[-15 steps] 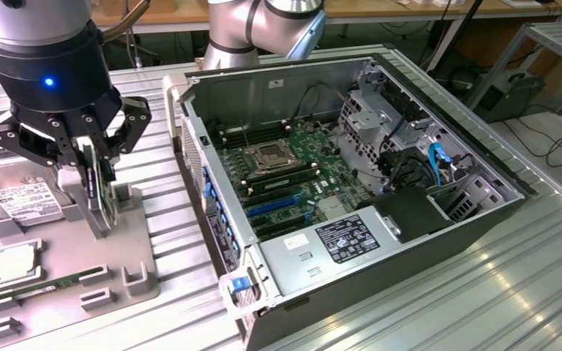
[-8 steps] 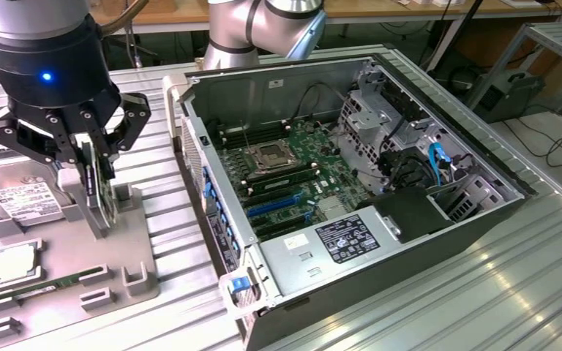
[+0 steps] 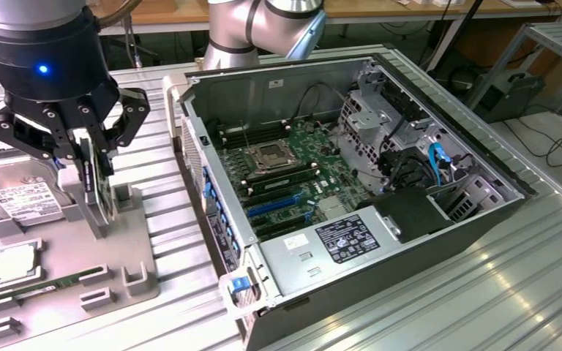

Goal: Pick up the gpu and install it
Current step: 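Pick up the gpu and move the gpu toward the slot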

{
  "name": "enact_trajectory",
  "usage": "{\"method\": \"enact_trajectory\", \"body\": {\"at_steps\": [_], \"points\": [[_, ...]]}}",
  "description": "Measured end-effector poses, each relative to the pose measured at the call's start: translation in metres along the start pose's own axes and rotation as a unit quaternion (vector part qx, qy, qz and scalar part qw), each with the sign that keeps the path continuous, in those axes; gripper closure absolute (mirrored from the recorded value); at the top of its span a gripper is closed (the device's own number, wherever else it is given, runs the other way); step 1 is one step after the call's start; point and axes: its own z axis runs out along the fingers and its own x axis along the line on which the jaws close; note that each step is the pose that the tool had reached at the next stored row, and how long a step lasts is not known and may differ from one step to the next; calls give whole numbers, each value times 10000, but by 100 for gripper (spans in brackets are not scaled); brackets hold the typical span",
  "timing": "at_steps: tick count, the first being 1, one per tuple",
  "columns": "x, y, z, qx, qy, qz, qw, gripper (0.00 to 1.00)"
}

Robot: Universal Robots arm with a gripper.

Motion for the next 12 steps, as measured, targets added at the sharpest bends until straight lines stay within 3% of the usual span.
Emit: {"method": "enact_trajectory", "body": {"at_steps": [12], "points": [[0,2,-67,0,0,0,10000,73]]}}
